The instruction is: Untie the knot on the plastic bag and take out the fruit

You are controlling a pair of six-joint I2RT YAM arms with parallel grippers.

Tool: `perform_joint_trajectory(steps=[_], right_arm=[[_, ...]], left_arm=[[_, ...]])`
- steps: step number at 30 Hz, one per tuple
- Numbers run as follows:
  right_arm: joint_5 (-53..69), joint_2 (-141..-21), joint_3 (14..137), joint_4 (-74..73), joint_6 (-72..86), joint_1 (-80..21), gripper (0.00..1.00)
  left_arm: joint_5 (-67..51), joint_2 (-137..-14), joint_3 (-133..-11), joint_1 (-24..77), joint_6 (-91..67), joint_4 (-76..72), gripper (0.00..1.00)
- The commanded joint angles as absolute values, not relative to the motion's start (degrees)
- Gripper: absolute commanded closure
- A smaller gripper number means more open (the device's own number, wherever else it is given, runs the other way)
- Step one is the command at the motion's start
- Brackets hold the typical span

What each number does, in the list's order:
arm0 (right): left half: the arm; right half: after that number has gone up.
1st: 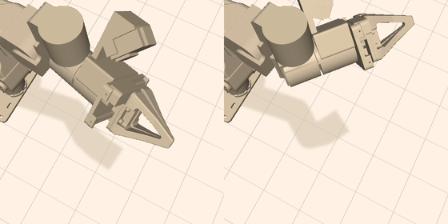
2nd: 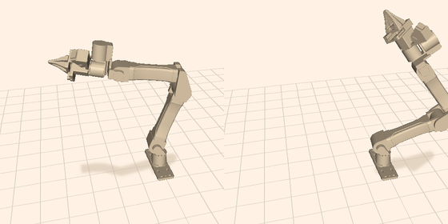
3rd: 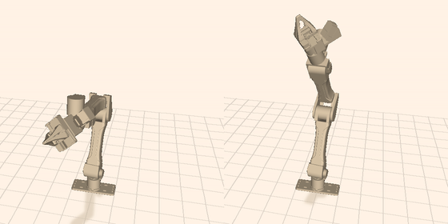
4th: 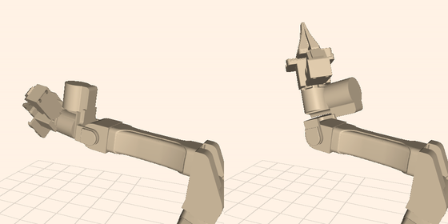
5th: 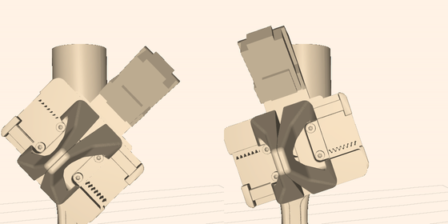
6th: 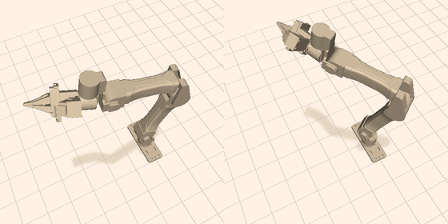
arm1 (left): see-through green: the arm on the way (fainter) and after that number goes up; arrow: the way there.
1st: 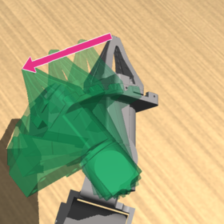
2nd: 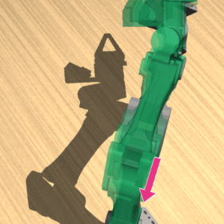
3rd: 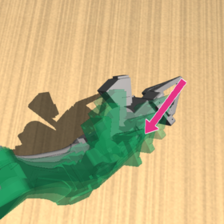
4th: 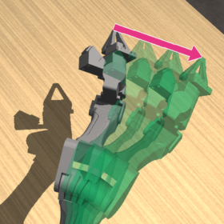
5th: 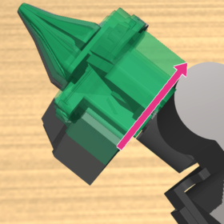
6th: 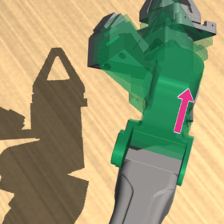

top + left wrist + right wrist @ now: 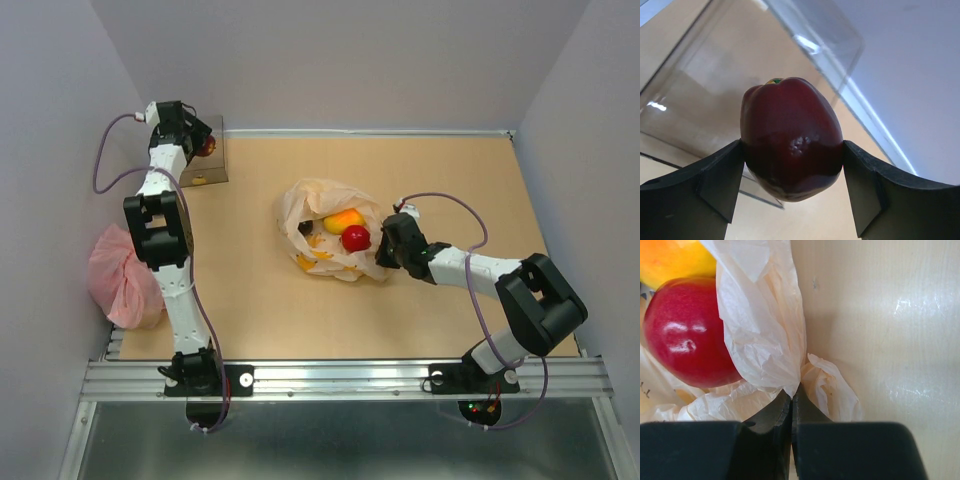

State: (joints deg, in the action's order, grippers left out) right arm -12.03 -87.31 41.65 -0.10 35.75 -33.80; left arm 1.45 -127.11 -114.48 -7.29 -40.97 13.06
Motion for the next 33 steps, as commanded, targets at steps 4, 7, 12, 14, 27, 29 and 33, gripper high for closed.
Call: perform_joint_trajectory(steps=[4,7,12,14,27,29,33], right_arm=[[-11.07,-85.87,45.7,0.26,34.19,-33.57,0.96],[-11.25,-85.61,45.53,0.26,34.36,-33.57,0.94],[-12.21,-84.29,45.0,-2.02,34.63,-33.58,0.91],[-12.65,-83.59,44.48,-2.11,34.63,-33.57,0.9],[-14.76,-81.47,42.63,-2.37,34.63,-33.57,0.89],[-15.29,-81.82,42.1,-2.29,35.15,-33.57,0.9],[-15.21,-83.84,41.05,-2.29,36.82,-33.57,0.92]], left_arm=[[2.47,-130.95,-118.56,-11.34,-50.01,2.57,0.32],[0.36,-134.03,-120.76,-11.6,-49.84,0.71,0.21],[-3.43,-133.34,-117.88,-11.78,-49.57,-3.16,0.01],[-3.6,-130.8,-114.72,-11.78,-49.22,-5.79,0.01],[-8.0,-106.22,-93.21,-6.16,-40.26,-6.15,0.02],[-7.56,-101.71,-89.32,-1.44,-36.67,-4.76,0.02],[-5.89,-90.21,-80.09,10.58,-30.26,-2.9,0.05]])
